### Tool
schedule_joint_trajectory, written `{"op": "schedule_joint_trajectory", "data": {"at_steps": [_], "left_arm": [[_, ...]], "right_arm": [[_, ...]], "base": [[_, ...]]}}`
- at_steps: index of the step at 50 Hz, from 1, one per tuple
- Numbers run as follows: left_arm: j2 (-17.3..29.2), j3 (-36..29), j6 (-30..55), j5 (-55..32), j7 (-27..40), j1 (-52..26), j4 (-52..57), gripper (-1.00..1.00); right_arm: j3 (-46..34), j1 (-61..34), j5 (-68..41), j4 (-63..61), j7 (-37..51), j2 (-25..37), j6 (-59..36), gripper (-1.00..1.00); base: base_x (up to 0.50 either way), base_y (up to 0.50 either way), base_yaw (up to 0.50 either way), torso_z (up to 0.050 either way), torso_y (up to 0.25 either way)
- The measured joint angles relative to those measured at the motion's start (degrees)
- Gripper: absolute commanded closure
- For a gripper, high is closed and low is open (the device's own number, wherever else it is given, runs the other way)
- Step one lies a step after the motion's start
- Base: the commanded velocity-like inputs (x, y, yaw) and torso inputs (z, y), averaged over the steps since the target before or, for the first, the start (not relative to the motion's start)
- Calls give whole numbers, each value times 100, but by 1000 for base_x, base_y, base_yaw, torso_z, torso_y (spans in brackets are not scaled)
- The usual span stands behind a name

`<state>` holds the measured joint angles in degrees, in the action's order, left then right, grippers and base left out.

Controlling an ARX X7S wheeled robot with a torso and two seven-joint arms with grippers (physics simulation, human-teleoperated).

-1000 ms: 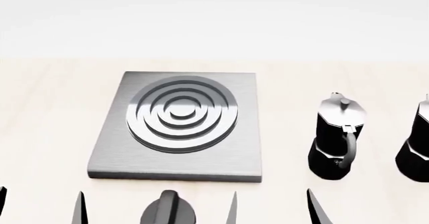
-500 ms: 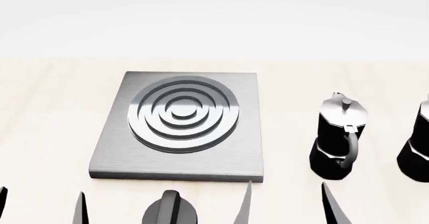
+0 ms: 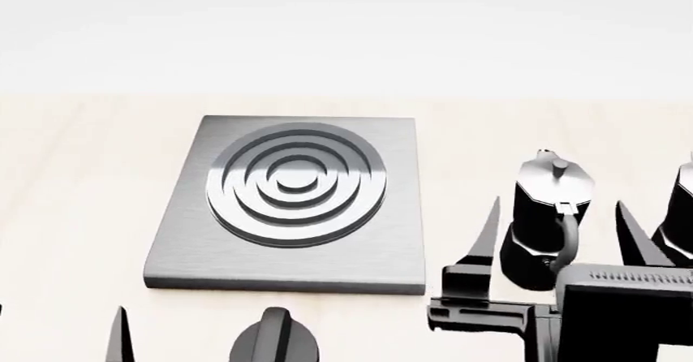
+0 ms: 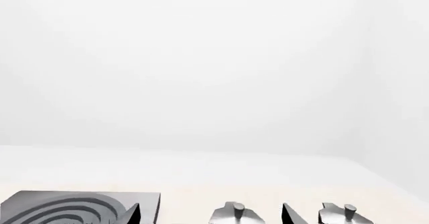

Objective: Put both moka pots on the stove.

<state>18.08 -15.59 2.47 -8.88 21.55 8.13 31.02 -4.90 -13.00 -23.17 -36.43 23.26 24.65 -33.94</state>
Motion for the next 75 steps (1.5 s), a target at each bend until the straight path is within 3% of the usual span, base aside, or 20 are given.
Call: {"op": "schedule_joint_trajectory", "data": {"at_steps": [20,39,75], "left_arm": [[32,1,-11,-46,46,-27,-41,-100],[76,22,-36,-91,91,-26,-38,-100],[122,-23,-64,-79,167,-65,-114,-100]], "right_arm": [[114,-1762,-908,1497,-815,342,-1333,-100],[-51,-2584,-1242,2954,-1525,486,-1842,-100],[-550,-3366,-820,5265,-2202,359,-1341,-100]], "base": [[0,0,0,0,0],[0,0,0,0,0],[0,0,0,0,0]]}}
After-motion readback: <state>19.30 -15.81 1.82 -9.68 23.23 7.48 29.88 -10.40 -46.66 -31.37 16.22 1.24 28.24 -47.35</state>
